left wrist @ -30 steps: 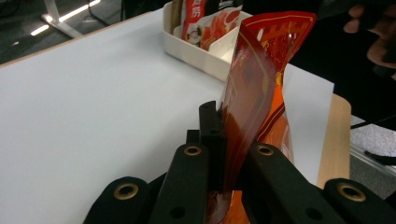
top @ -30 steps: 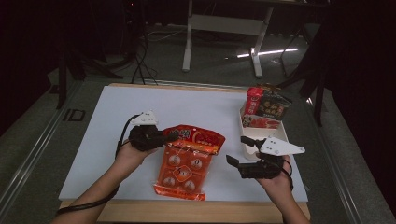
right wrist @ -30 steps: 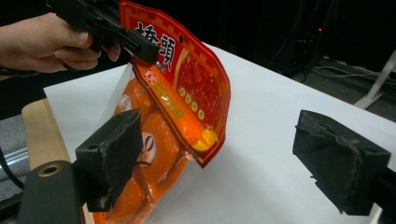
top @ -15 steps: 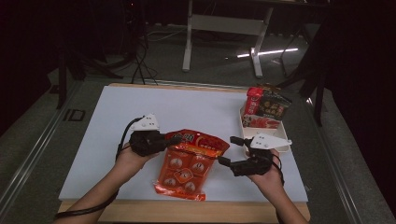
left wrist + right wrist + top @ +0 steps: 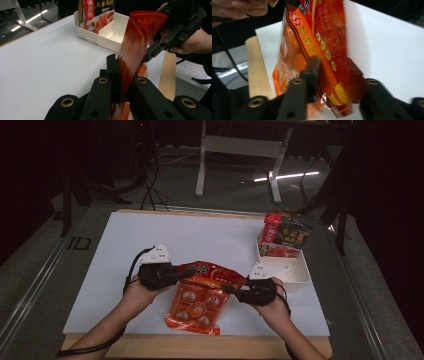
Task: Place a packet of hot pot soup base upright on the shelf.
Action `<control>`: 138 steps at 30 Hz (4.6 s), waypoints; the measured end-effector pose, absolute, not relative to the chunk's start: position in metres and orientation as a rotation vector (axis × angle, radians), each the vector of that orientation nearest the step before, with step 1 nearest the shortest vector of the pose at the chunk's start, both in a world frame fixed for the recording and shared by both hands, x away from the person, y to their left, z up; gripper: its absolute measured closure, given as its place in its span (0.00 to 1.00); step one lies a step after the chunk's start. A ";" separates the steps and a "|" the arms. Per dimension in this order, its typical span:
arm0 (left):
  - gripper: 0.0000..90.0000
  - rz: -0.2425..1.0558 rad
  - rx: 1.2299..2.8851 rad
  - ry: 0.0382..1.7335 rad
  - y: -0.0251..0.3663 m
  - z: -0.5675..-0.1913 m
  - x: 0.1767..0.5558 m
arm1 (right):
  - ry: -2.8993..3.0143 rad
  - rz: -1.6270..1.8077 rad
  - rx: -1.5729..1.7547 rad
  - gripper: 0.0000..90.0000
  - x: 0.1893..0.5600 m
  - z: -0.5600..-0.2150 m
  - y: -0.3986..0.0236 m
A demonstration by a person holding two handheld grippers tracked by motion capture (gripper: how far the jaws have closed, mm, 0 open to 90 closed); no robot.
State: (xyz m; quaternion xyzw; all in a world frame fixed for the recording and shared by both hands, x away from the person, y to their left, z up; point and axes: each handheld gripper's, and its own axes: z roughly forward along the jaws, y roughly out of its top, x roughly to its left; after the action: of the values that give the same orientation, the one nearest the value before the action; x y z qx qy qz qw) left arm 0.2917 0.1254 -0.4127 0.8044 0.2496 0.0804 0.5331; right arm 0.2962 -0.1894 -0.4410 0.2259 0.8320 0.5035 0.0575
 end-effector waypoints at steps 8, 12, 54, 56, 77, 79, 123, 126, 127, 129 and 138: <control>1.00 0.182 1.927 0.577 0.128 -0.406 0.286 | 2.594 1.525 0.672 1.00 0.295 -0.437 -0.186; 1.00 0.182 1.914 0.544 0.129 -0.397 0.279 | 2.568 1.556 0.666 1.00 0.289 -0.427 -0.189; 0.02 0.162 1.761 0.625 0.144 -0.432 0.276 | 2.256 1.571 0.593 1.00 0.287 -0.329 -0.234; 0.02 0.170 1.768 0.632 0.146 -0.436 0.273 | 2.242 1.565 0.594 1.00 0.288 -0.325 -0.236; 0.01 0.148 1.805 0.784 0.178 -0.500 0.245 | 2.064 1.574 0.680 1.00 0.304 -0.283 -0.277; 0.01 0.157 1.805 0.781 0.178 -0.501 0.243 | 2.053 1.570 0.690 1.00 0.305 -0.282 -0.280; 0.01 0.187 1.787 0.837 0.188 -0.516 0.242 | 2.010 1.524 1.083 1.00 0.364 -0.350 -0.350; 0.01 0.181 1.785 0.839 0.188 -0.517 0.242 | 2.014 1.524 1.093 1.00 0.364 -0.356 -0.352; 0.01 0.182 1.788 0.839 0.188 -0.517 0.242 | 2.013 1.518 1.104 1.00 0.365 -0.358 -0.353; 0.01 0.178 1.786 0.838 0.188 -0.517 0.242 | 2.019 1.509 1.124 1.00 0.365 -0.363 -0.355; 0.01 0.178 1.788 0.840 0.188 -0.518 0.243 | 1.992 1.518 1.186 1.00 0.363 -0.382 -0.371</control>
State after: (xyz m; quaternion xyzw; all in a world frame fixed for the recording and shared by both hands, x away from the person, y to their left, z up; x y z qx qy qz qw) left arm 0.2430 0.1880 -0.5177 0.7544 0.3545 0.0752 0.5473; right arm 0.3628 -0.3709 -0.3817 0.4206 0.7065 0.5386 0.1841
